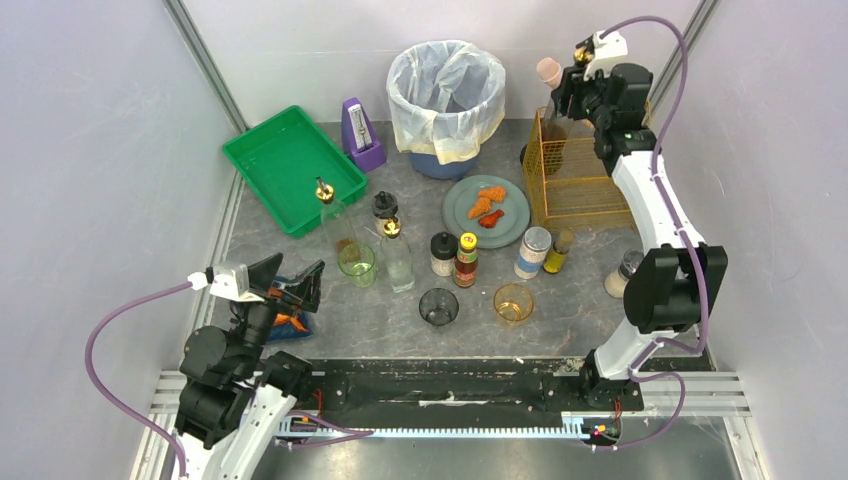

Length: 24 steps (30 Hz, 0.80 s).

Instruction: Clear the kitchen counter

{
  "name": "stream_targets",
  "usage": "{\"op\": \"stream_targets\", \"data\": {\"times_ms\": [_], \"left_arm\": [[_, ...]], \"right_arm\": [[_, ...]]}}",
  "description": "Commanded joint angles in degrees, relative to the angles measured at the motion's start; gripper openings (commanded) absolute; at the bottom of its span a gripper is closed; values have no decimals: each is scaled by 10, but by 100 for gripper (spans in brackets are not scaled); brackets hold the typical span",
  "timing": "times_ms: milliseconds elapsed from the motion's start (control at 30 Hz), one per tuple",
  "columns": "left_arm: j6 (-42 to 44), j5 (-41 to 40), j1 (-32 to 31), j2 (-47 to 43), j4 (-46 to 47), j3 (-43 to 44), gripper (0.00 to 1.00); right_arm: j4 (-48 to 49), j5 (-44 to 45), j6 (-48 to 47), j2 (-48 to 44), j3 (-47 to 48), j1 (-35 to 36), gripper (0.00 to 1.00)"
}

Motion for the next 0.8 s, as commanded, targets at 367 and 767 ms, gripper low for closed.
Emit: {"op": "stream_targets", "data": {"times_ms": [367, 767], "left_arm": [[23, -8, -1, 1, 10, 0, 96], [23, -6, -1, -1, 10, 0, 96]], "right_arm": [[206, 7, 12, 3, -153, -2, 0], [193, 5, -40, 42, -156, -2, 18]]}}
